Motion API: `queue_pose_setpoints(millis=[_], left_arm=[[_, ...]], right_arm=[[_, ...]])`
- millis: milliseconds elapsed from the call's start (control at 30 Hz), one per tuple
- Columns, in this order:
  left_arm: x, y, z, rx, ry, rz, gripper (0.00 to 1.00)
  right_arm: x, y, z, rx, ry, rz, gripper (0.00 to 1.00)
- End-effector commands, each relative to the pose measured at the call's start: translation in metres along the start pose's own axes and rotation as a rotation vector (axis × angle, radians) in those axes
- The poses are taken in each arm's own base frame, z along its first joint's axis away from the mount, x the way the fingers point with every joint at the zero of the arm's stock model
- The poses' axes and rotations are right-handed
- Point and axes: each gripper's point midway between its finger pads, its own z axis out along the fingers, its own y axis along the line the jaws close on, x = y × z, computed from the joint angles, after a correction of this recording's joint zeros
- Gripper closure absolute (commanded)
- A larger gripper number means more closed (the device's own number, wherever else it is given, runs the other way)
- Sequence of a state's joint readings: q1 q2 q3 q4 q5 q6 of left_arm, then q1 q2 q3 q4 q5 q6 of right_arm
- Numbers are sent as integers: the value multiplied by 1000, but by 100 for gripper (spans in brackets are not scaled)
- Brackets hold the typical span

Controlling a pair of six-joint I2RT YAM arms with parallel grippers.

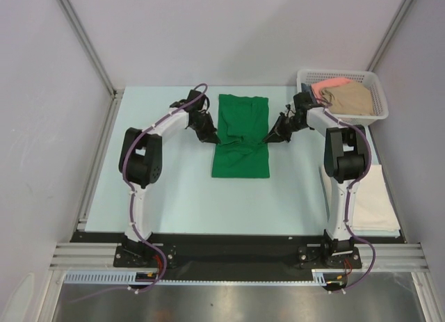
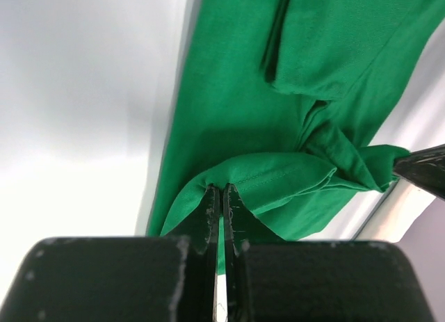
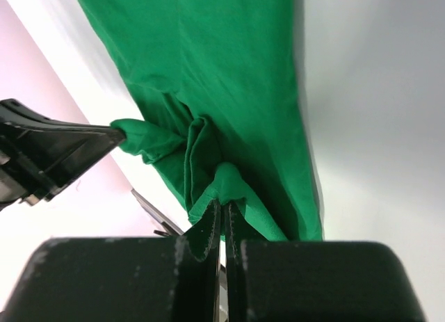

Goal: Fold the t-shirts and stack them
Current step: Fold the tshirt

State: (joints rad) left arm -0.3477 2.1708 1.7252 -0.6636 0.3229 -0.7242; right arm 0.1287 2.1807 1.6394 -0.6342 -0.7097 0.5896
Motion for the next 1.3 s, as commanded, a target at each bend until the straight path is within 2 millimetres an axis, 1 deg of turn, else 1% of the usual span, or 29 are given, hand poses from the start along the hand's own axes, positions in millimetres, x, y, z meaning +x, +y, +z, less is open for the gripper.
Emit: queue_pose_setpoints(millis=[0,33,100,167,267,367,400,433,533,700,733,800,867,900,933,967,1000,1033,1067,1100,1133,1167,1200,1233,1267], left_arm=[[-12,-12,-6,46,-16,12,100],[-13,-11,-4,46,-13,9,100],[-12,-9,-6,32,-8,6,100],[-11,-9,-11,38,-17,13,100],[-7,-7,-12,43,-12,19,100],[-12,-7,-9,41,-19,21,99],[-13,-3,-3,34,-8,15,98],[-16,-7,-3,37,-5,19,98],[-20,-8,4,34,9,27,97],[-27,-10,4,41,-9,37,93],[-28,-7,5,35,-6,35,92],[-30,-4,6,23,-10,35,93],[-34,-2,2,16,-28,38,92],[-38,0,1,4,-43,43,86],[-43,3,-1,-10,-57,56,84],[-49,3,-7,-26,-81,75,78],[-63,6,-18,-82,-139,104,57],[-70,8,-27,-118,-169,167,47],[-78,3,-43,-129,-214,206,33],[-84,4,-52,-148,-245,259,29],[-85,0,-59,-138,-258,283,25],[-81,-4,-73,-123,-272,306,23],[-77,-7,-78,-112,-277,323,23],[-73,-18,-81,-67,-292,363,23],[-67,-30,-95,-23,-313,386,26]], right_arm=[[-9,14,-6,-45,1,-36,100],[-10,14,-6,-48,4,-38,100],[-11,20,-7,-60,3,-57,100],[-5,26,-8,-76,20,-70,100],[-3,35,-16,-94,5,-75,100],[-13,28,-17,-87,-28,-52,99],[-15,26,-15,-87,-26,-34,99],[-18,22,-10,-85,-18,-23,98],[-24,15,-1,-74,-5,-11,97],[-33,8,1,-56,-13,-8,95],[-35,7,2,-58,-12,-10,94],[-40,7,3,-63,-17,-16,90],[-48,2,5,-64,-17,-10,80],[-52,1,5,-63,-20,-10,78],[-62,-1,0,-60,-36,-12,72],[-72,0,-5,-40,-46,-39,68],[-87,-6,-14,26,-96,-59,64],[-97,-15,-24,86,-122,-70,55],[-105,-18,-42,174,-149,-114,52],[-104,-20,-50,205,-147,-133,51],[-98,-21,-58,233,-136,-139,48],[-95,-20,-61,249,-141,-157,46],[-79,-13,-71,236,-137,-161,45],[-76,-6,-67,200,-153,-188,43],[-62,11,-64,134,-140,-212,42]])
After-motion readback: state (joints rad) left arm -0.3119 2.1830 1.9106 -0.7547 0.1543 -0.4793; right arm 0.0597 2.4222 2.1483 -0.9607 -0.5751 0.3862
